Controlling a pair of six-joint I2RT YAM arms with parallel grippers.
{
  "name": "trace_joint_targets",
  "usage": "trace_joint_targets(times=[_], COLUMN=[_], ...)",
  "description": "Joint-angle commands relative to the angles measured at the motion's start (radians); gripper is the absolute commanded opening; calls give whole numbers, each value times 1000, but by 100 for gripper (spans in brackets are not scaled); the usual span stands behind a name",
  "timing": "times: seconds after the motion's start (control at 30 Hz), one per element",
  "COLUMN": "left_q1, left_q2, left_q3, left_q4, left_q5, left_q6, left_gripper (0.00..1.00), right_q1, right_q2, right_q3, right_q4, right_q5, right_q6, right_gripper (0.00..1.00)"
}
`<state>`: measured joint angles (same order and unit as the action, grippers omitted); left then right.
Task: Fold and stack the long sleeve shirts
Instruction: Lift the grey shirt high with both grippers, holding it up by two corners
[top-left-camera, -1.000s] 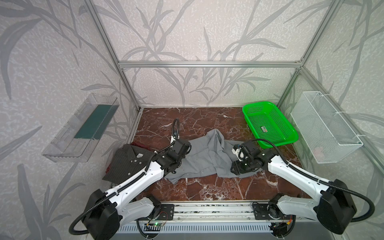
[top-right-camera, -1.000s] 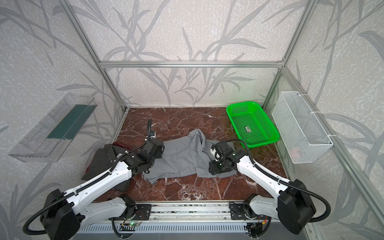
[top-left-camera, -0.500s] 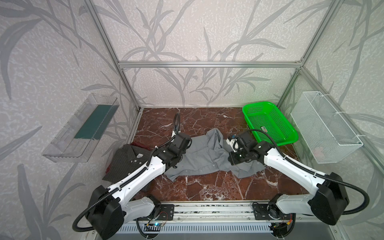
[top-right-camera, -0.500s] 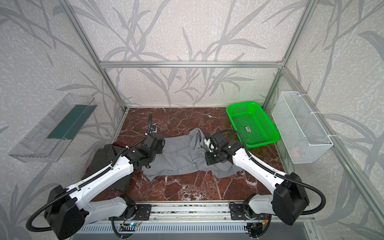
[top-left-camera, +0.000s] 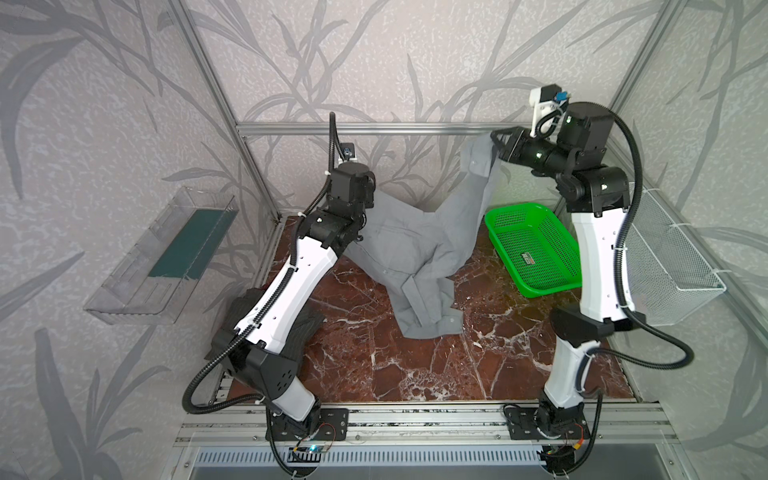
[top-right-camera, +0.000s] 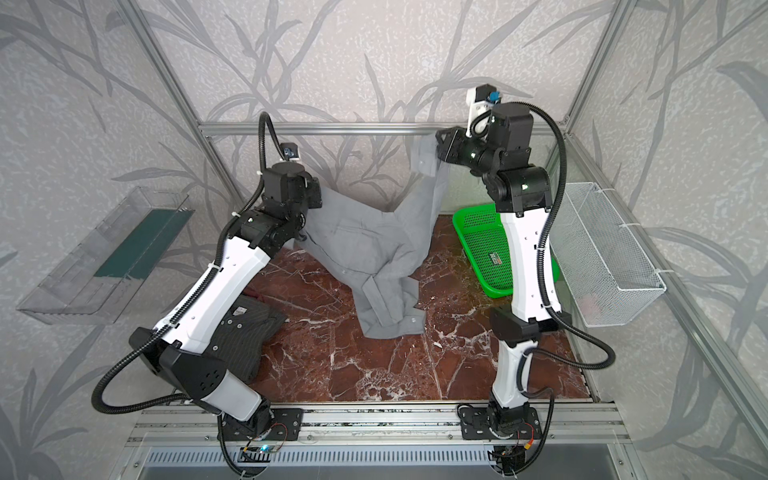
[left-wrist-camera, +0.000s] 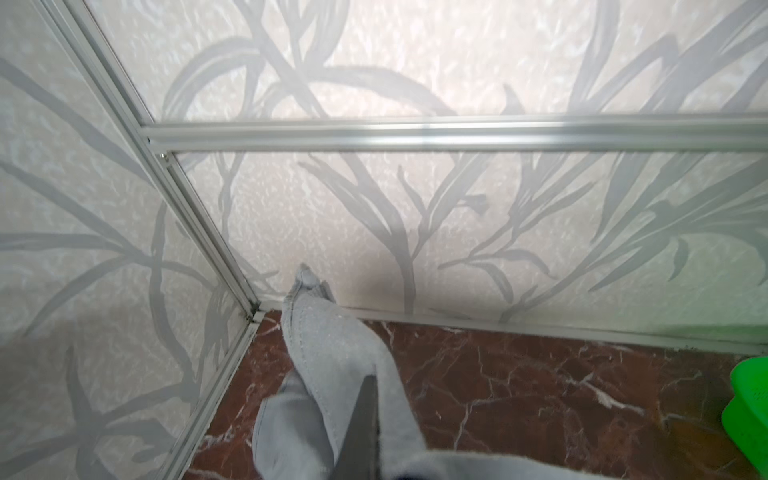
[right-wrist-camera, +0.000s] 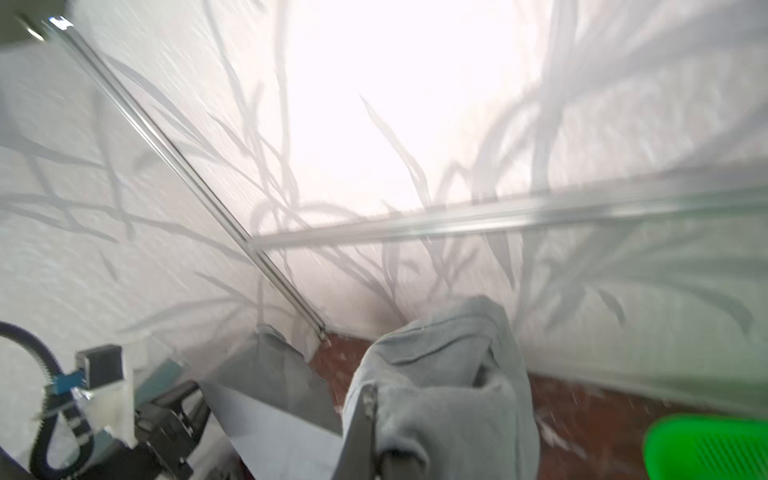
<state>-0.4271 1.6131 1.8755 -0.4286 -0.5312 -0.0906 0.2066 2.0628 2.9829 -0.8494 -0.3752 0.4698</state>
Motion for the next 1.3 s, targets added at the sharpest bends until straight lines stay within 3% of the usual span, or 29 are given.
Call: trace_joint_targets(times=[0.0,0.1,0.17,0.33,0.5,0.63,0.73,0.83,1.0,1.13,1.27], left_q1=[-3,-3,-1,-3,-35,-144,-271,-338,-345,-345,-343], left_q2=[-12,-93,-154,-159,-154,-150,-152,-192,-257,-255,-193], left_q3=[45,-64,-152,-89,69,206,263,244,143,101,102], left_q4=[24,134,236,182,138,175,272,308,299,251,199], left_q5=[-56,-102,-121,-103,-70,-91,-132,-159,-174,-163,-148], left_q6=[98,162,208,229,243,368,540,608,657,648,619], left_gripper=[0,0,0,0,0,0,0,0,0,0,0], right_q1=[-83,-103,-131,-227,-255,-266,-273,-273,-273,-262,-213], right_q2=[50,-157,-265,-271,-348,-409,-438,-478,-512,-508,-490], right_q3=[131,-211,-336,-257,-276,-270,-254,-276,-282,-346,-384], right_q4=[-44,134,230,259,250,289,294,266,170,169,58], right_q5=[-151,-174,-180,-350,-385,-412,-409,-414,-343,-365,-319], right_q6=[219,182,187,370,372,404,405,386,313,338,255], right_gripper=[0,0,0,0,0,0,0,0,0,0,0])
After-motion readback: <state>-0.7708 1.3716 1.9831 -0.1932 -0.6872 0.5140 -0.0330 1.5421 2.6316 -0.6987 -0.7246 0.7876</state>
